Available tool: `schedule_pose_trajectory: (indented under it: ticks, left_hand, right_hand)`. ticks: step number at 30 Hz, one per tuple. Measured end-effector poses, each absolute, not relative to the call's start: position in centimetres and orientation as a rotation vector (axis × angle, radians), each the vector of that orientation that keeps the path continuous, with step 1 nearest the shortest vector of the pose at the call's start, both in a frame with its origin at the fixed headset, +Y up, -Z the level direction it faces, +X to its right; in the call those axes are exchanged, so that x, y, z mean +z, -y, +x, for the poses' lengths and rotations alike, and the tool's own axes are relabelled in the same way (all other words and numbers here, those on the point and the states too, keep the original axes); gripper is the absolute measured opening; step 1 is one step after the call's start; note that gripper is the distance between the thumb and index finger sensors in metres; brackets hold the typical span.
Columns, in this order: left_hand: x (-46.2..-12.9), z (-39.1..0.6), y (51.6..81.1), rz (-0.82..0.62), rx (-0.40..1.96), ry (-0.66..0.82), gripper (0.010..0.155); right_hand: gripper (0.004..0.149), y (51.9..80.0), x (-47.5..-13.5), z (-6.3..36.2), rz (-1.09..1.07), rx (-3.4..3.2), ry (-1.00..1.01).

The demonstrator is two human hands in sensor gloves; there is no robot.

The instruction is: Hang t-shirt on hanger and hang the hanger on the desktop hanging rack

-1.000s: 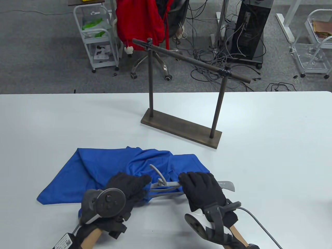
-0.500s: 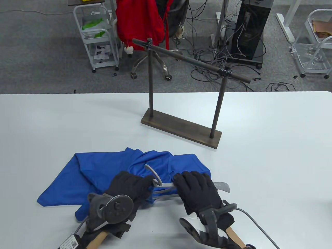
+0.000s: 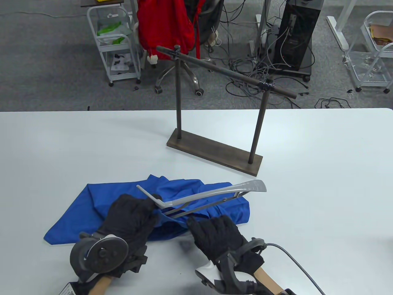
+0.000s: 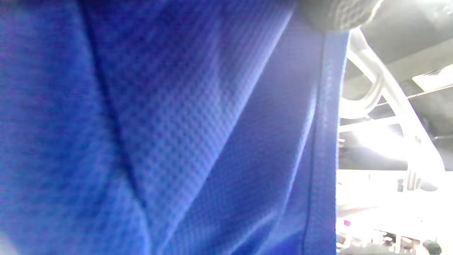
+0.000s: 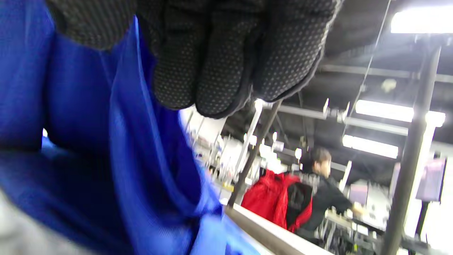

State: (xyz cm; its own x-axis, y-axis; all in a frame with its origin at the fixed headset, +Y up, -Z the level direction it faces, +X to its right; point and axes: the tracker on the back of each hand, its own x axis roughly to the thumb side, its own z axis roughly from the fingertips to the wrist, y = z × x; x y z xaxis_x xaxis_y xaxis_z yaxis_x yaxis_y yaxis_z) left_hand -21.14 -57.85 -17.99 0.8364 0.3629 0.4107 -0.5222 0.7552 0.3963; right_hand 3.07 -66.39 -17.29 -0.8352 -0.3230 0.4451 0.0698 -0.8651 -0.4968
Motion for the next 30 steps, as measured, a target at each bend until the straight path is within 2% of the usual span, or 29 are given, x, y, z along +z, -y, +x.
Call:
schedule_pose_trajectory:
  ticks: [3,6,11,13,16,23,30]
  left_hand:
    - [-17.4,-20.9,57.6,0.529,0.505,0.352,0.054]
    - [-16.9,-20.6,57.3,0.527,0.520,0.386,0.054]
    - [-16.3,-21.4,56.6,0.563,0.594,0.401,0.054]
    - [-16.5,-22.4,56.4,0.574,0.641,0.391,0.054]
    - [-17.1,-23.5,56.5,0.579,0.671,0.364,0.054]
    - [-19.9,-26.4,58.0,0.542,0.635,0.287,0.053]
    - [-21.7,-27.3,59.3,0.481,0.617,0.222,0.052]
  right_hand:
    - [0.066,66.8,-17.6,2.7,-0.790,-2.781,-0.592]
    - [0.072,67.2,-18.4,2.7,-0.661,-2.757,-0.465]
    - [0.068,68.3,-20.1,3.8,-0.568,-2.777,-0.214]
    - [0.065,68.4,-20.7,4.5,-0.517,-2.780,-0.187]
    - [0.062,67.4,-21.5,6.1,-0.449,-2.856,-0.269]
    - [0.043,63.6,-22.0,12.4,-0.354,-3.164,-0.738]
    - [0.037,62.1,-21.7,15.5,-0.426,-3.243,-0.882]
